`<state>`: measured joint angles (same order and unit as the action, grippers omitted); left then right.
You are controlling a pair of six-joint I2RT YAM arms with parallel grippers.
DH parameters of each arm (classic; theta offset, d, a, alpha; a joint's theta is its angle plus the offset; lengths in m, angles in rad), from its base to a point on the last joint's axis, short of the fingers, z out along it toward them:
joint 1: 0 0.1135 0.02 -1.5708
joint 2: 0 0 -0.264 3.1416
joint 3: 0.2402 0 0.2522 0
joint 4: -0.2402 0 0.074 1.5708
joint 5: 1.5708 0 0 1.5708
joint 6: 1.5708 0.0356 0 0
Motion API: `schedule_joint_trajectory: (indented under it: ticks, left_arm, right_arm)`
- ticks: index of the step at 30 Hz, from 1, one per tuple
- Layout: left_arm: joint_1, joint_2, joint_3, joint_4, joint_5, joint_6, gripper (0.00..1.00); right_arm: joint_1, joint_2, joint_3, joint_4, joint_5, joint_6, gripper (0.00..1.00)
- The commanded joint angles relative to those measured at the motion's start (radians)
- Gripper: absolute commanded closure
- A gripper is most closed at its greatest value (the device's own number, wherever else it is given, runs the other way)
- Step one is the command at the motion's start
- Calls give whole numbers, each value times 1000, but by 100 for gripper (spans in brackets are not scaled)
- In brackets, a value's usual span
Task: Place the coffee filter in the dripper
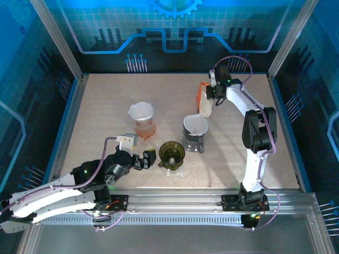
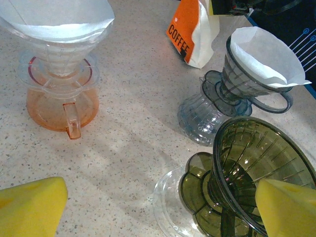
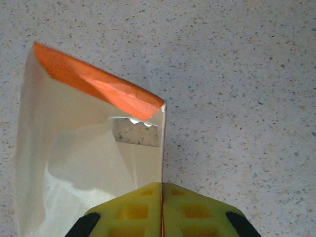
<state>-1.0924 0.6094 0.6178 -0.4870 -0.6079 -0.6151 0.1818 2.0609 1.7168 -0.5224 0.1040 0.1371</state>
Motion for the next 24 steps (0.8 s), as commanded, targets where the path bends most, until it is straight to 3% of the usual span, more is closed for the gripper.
schedule_joint_trajectory:
  ticks: [1, 12, 24]
  left_arm:
    - [10, 6, -18, 33, 20, -23, 1]
    - [19, 13, -24, 39, 33, -25, 1]
    - [22, 10, -26, 37, 37, -30, 1]
  right_arm:
    - [-9, -41, 0, 10, 40, -45, 91]
    - [-24, -83, -24, 2, 122, -166, 91]
    - [-27, -38, -40, -7, 130, -127, 87]
